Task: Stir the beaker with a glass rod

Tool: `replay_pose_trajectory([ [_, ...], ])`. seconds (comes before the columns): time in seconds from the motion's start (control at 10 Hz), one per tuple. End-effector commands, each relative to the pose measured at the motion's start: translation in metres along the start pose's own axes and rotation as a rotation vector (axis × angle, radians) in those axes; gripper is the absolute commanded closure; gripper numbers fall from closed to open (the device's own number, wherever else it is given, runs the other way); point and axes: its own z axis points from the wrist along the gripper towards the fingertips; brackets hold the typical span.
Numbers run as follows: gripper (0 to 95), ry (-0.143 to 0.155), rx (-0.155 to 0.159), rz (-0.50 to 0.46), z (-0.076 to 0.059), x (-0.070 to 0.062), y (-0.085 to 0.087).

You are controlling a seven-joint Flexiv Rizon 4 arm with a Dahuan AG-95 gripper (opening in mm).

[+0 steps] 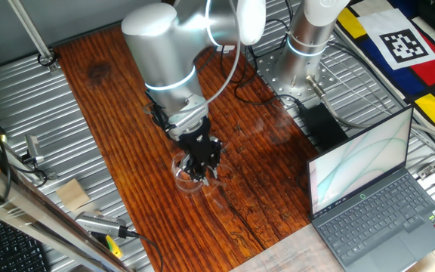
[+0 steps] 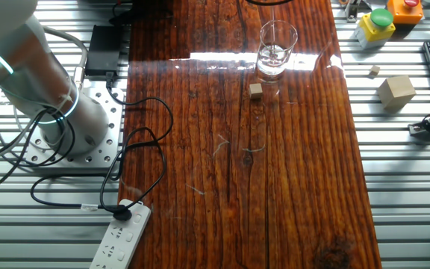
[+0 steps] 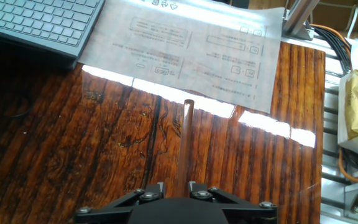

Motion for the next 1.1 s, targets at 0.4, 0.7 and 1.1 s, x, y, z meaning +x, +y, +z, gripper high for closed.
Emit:
replay_pose_trajectory([
  [0.4, 76.0, 0.001, 0.002, -0.008, 0.0007, 0.0001, -0.0009],
  [0.7, 76.0, -0.001, 0.002, -0.014, 0.0007, 0.0001, -0.0009],
  [1.1, 95.0, -0.004, -0.005, -0.025, 0.0007, 0.0001, -0.0009],
])
